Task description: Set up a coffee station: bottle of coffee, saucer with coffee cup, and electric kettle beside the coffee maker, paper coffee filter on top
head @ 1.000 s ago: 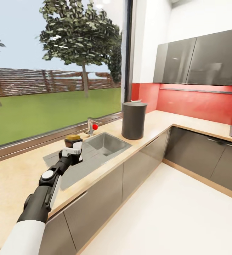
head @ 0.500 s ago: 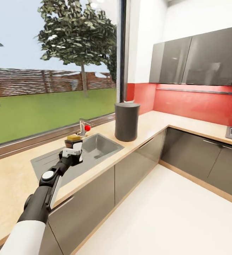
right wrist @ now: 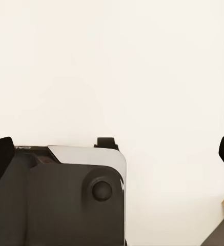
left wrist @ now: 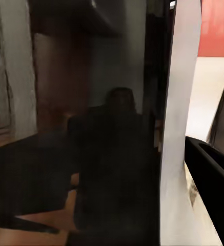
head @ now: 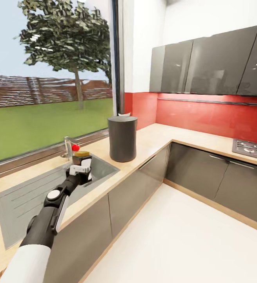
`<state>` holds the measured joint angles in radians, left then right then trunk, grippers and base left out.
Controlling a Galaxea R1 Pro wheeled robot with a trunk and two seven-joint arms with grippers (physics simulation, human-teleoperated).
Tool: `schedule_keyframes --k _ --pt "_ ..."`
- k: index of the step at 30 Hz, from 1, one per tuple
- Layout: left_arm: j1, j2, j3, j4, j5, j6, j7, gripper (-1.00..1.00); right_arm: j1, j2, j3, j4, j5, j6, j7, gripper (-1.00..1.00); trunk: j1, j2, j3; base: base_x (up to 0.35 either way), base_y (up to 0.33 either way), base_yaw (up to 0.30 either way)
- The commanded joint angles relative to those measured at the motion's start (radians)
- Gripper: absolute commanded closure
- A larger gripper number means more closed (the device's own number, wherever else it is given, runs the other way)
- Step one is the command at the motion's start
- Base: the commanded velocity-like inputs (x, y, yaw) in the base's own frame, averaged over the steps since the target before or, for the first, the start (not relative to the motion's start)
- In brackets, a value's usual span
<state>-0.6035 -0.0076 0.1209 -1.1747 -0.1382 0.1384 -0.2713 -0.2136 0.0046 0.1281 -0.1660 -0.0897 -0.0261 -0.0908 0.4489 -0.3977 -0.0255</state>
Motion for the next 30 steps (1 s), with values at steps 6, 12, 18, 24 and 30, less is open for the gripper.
schedule_keyframes --k 6,12,18,24,30 --pt "0.0 0.0 0.003 -0.002 -0.009 0.004 -0.008 1.0 -0.001 0.0 0.008 0.002 -0.007 -0.003 -0.004 -1.0 0.001 -0.002 -0.002 0.219 -0.2 -0.13" --pt "0.002 0.0 0.003 -0.002 -0.009 0.003 -0.008 1.0 -0.001 0.0 0.008 0.002 -0.007 -0.003 -0.004 -1.0 0.001 -0.002 -0.002 0.157 -0.23 -0.003" --pt "0.001 0.0 0.003 -0.002 -0.009 0.004 -0.008 1.0 -0.001 0.0 0.008 0.002 -0.007 -0.003 -0.004 -1.0 0.001 -0.002 -0.002 0.165 -0.241 0.0" --pt "0.002 0.0 0.003 -0.002 -0.009 0.003 -0.008 1.0 -0.001 0.0 0.008 0.002 -0.007 -0.003 -0.004 -1.0 0.001 -0.002 -0.002 0.244 -0.202 0.0" --pt "0.002 0.0 0.003 -0.002 -0.009 0.003 -0.008 1.0 -0.001 -0.001 0.008 0.002 -0.007 -0.003 -0.004 -1.0 0.001 -0.002 -0.002 0.166 -0.105 -0.086"
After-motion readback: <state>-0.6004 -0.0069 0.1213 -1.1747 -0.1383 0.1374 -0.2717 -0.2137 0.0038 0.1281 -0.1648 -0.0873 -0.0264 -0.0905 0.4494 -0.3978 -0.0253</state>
